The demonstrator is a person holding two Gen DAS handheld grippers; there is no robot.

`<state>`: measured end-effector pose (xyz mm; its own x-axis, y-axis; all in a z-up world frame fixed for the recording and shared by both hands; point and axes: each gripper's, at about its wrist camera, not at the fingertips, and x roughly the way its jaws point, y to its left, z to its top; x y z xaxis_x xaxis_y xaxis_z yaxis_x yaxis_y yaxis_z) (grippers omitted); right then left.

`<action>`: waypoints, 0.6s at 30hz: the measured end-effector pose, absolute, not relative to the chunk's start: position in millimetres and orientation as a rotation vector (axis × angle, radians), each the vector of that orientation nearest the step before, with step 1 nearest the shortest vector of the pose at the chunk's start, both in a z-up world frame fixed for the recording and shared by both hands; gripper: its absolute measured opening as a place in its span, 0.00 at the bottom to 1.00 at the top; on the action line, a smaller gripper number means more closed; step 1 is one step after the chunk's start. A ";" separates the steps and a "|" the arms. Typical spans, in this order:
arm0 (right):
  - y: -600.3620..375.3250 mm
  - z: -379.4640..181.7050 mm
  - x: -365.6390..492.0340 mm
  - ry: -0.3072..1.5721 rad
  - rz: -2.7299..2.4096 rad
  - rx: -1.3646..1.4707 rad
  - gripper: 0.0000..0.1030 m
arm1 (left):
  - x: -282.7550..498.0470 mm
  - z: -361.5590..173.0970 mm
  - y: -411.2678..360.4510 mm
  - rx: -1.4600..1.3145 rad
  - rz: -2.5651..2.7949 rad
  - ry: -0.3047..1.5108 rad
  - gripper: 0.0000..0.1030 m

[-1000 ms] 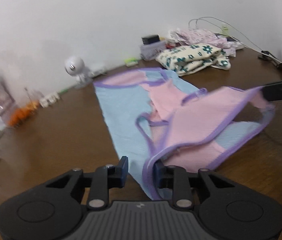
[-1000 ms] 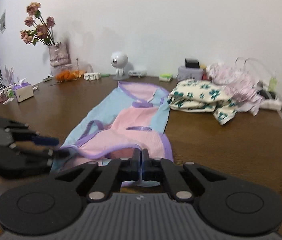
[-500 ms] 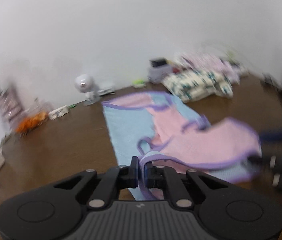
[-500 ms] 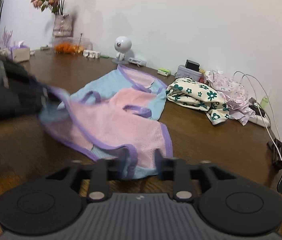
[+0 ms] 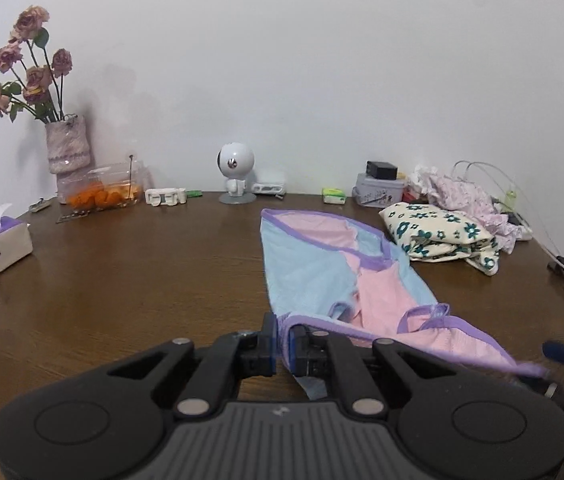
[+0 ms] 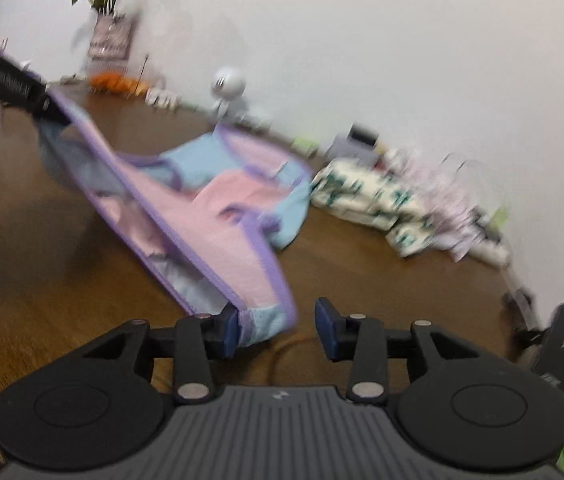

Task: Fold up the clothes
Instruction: 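Lift the garment with the left gripper while the right gripper pinches its trim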

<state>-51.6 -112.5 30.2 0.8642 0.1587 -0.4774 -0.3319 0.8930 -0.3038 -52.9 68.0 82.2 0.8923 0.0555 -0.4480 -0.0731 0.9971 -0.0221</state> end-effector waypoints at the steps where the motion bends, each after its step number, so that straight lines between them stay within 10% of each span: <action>1: -113.2 36.6 -56.9 0.435 0.257 -0.393 0.15 | -61.2 87.5 66.7 -0.043 0.056 0.449 0.04; 13: -196.8 266.3 -156.7 -0.094 0.290 -0.253 0.03 | -164.6 293.0 42.6 0.112 -0.179 -0.030 0.03; 18: -207.7 331.5 -149.2 -0.145 0.304 -0.284 0.03 | -123.0 340.1 50.0 0.097 -0.220 0.041 0.03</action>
<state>-149.2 -207.7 331.5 0.9442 0.3144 0.0981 -0.2738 0.9150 -0.2964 -123.0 50.0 340.1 0.9752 -0.2154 -0.0510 0.2193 0.9713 0.0918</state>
